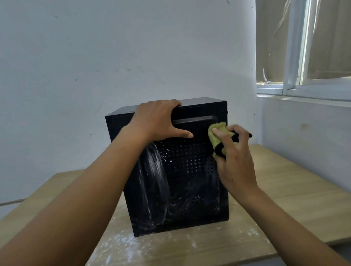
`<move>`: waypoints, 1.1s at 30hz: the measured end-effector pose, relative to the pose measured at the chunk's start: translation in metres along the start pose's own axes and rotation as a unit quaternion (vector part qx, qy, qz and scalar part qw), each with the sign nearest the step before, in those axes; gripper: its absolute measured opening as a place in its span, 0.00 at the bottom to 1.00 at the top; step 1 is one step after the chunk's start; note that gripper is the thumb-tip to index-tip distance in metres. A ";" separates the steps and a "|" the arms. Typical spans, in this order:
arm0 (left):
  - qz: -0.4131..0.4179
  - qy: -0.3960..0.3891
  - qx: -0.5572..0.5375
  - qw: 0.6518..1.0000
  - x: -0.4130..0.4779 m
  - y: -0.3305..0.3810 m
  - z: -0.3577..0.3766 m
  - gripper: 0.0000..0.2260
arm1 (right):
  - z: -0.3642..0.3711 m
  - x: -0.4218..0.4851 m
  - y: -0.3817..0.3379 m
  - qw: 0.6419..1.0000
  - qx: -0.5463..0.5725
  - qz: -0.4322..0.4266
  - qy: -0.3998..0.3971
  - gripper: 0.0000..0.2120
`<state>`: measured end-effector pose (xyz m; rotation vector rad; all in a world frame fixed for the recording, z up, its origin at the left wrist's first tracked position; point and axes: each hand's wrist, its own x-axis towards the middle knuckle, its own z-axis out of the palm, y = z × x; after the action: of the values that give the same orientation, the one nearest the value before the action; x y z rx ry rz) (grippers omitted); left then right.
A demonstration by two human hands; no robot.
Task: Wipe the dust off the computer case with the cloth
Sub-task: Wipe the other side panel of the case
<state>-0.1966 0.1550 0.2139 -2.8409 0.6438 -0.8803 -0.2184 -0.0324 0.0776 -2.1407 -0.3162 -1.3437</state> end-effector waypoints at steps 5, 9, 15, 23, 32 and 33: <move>0.007 0.012 0.018 1.000 0.014 0.017 0.007 0.45 | -0.011 -0.007 0.019 0.997 0.056 0.049 -0.034 0.25; 0.000 0.039 0.032 0.999 0.013 0.018 0.011 0.46 | -0.027 0.028 0.010 0.997 0.071 0.034 -0.024 0.25; -0.002 0.059 0.038 0.998 0.014 0.016 0.015 0.48 | -0.032 0.075 0.001 0.999 0.013 -0.038 -0.005 0.22; -0.007 0.058 0.032 0.998 0.012 0.016 0.013 0.50 | -0.018 0.032 0.025 0.999 0.008 -0.034 -0.020 0.22; -0.004 0.060 0.023 0.998 0.011 0.017 0.013 0.46 | -0.007 -0.030 0.042 0.997 -0.010 -0.003 -0.074 0.25; -0.004 0.061 0.024 0.998 0.011 0.017 0.014 0.46 | -0.007 -0.028 0.041 0.997 -0.009 0.001 -0.074 0.25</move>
<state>-0.1873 0.1348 0.2045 -2.7670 0.6169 -1.0616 -0.2170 -0.0667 0.0404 -2.2595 -0.3624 -1.1935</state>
